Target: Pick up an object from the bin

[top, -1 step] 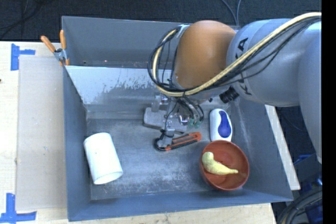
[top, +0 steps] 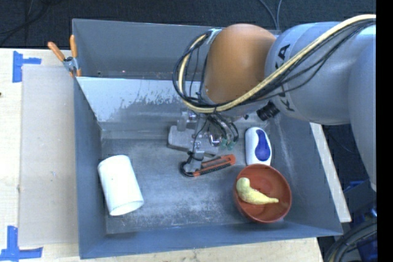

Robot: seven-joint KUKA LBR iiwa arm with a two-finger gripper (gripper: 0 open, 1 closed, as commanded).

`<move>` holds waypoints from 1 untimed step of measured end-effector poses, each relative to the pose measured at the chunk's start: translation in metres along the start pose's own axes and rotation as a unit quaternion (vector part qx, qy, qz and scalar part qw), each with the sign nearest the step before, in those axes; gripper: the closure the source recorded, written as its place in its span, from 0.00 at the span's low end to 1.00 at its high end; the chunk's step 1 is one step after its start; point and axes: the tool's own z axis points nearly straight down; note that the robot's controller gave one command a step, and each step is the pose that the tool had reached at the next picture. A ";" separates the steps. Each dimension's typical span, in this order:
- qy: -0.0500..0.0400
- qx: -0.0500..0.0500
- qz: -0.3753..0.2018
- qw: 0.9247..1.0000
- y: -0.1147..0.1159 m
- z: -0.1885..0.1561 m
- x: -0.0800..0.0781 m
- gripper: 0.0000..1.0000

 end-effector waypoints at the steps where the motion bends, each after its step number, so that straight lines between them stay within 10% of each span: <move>1: 0.002 0.000 -0.001 1.000 0.000 -0.009 -0.002 0.00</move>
Offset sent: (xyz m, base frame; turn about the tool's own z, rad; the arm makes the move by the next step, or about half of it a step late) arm -0.0077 -0.0317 0.0710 -0.1027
